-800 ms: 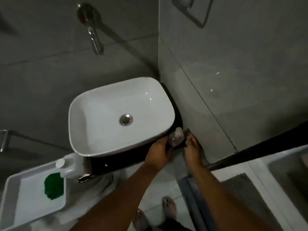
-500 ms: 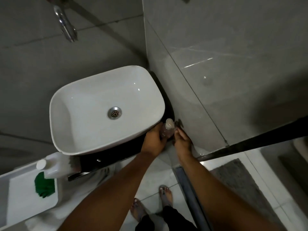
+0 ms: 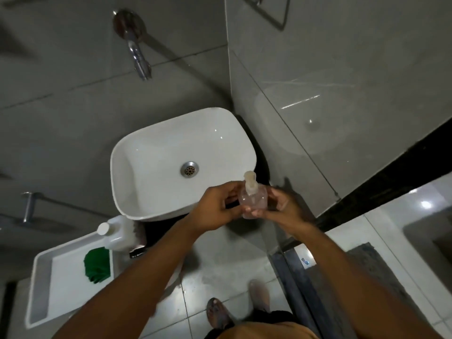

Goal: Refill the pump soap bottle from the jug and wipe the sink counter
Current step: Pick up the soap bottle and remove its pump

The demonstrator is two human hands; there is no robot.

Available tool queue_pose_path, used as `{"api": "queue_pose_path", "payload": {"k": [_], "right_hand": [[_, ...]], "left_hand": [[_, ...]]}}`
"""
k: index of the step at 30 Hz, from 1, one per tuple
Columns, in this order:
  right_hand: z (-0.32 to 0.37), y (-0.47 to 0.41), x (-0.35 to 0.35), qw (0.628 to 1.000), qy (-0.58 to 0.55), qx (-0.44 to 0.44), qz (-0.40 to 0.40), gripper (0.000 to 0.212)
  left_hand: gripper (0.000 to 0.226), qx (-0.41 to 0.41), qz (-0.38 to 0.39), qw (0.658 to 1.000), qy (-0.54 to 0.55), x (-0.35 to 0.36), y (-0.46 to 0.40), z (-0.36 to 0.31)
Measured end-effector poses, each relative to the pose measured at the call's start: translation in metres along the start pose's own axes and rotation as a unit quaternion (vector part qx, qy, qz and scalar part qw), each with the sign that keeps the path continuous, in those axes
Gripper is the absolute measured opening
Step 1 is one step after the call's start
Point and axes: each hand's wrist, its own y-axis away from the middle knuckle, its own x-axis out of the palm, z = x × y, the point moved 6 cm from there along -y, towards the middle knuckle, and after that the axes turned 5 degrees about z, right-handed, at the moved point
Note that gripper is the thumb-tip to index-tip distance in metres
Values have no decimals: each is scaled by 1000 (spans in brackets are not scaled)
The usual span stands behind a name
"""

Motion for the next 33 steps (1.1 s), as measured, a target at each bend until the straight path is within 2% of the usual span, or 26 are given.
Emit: {"api": "queue_pose_path", "payload": {"k": [3,8,11,14,17,21,24,27,30,33], "right_hand": [[17,1,10,1000,14,-21,0,74],[42,4,29,998,58,-37,13,67],[49,5,37,996,73,-42,19,67],[52,3,41,995,82,-48,15,68],[53,3,45,993,105,-50,24,71],[54,3,47,992,114,-50,19,72],[56,4,49,993,107,-48,20,75],[59,6,50,993,107,-49,20,74],[59,4,50,994,96,-54,19,74],[59,3,49,993,98,-56,20,71]], "left_hand": [[51,4,-6,1000,28,-16,8,-20],[24,5,-56,997,48,-31,10,-40],[33,2,-103,994,37,-41,12,-40],[34,23,-66,995,72,-40,18,-38],[29,8,-99,991,87,-45,23,-33],[35,-2,-79,994,78,-45,26,-33],[35,0,-123,988,93,-52,30,-35],[36,-8,-113,987,111,-53,31,-34],[29,-14,-135,980,148,-55,30,-31],[22,1,-193,951,243,-65,33,-38]]}}
